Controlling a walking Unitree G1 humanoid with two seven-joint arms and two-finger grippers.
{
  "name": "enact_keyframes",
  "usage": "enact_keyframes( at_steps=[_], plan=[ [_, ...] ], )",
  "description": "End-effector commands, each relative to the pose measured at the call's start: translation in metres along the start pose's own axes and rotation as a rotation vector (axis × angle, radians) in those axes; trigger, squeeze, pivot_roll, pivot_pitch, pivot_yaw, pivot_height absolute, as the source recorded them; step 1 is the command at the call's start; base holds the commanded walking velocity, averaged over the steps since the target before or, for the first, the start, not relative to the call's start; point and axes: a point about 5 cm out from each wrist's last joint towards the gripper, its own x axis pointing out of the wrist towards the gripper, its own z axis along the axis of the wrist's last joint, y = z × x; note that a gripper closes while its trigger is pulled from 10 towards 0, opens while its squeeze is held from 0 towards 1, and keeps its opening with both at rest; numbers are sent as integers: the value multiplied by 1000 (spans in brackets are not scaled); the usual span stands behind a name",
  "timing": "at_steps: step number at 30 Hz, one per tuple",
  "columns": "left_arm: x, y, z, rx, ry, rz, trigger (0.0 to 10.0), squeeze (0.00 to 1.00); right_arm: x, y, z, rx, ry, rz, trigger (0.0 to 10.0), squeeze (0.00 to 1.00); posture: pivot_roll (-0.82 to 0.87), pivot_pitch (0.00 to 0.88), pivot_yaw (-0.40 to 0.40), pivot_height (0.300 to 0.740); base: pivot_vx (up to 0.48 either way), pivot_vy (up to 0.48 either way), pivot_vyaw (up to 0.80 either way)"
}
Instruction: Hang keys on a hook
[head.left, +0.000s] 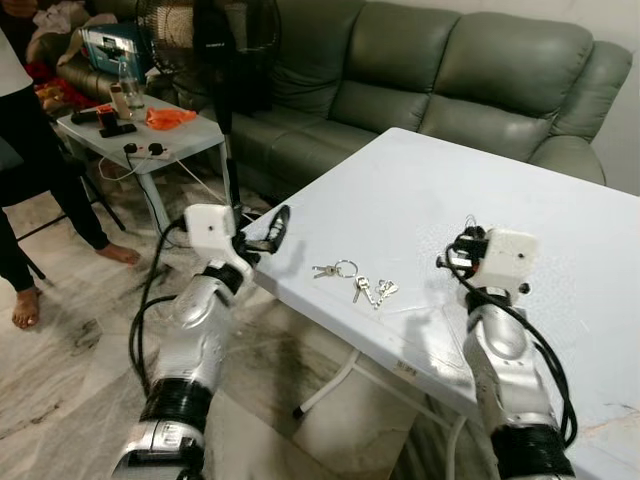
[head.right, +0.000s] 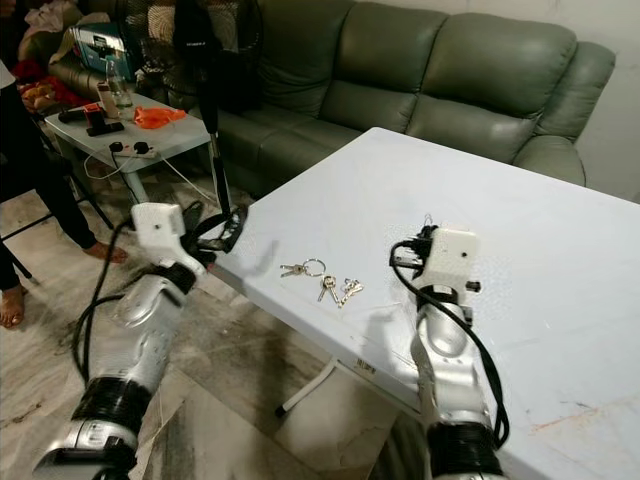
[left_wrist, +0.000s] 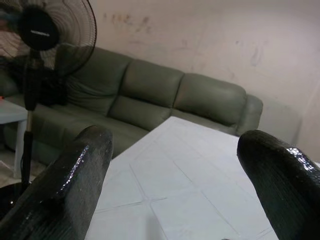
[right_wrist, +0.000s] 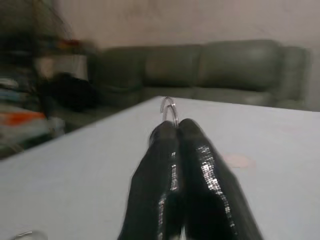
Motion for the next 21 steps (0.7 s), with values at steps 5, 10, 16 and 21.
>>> enact_keyframes(
  at_steps=[5, 10, 16, 21],
  plan=[
    [-16, -11, 15, 51, -51, -37, 10000, 0, -29, 10, 23, 124, -145, 158, 10000, 0, -22, 0, -17, 740, 0, 0, 0],
    [-29, -14, 13, 47, -55, -20, 10000, 0, -45, 14, 16, 119, -109, 168, 10000, 0, -20, 1, -18, 740, 0, 0, 0],
    [-37, -12, -6, 31, 3, 30, 10000, 0, -51, 13, 2, 75, -26, 135, 10000, 0, -24, 10, -16, 740, 0, 0, 0],
    [-35, -15, -7, 10, 25, 35, 10000, 0, -49, 15, -3, 60, 12, 143, 10000, 0, -27, 18, -14, 740, 0, 0, 0]
  ],
)
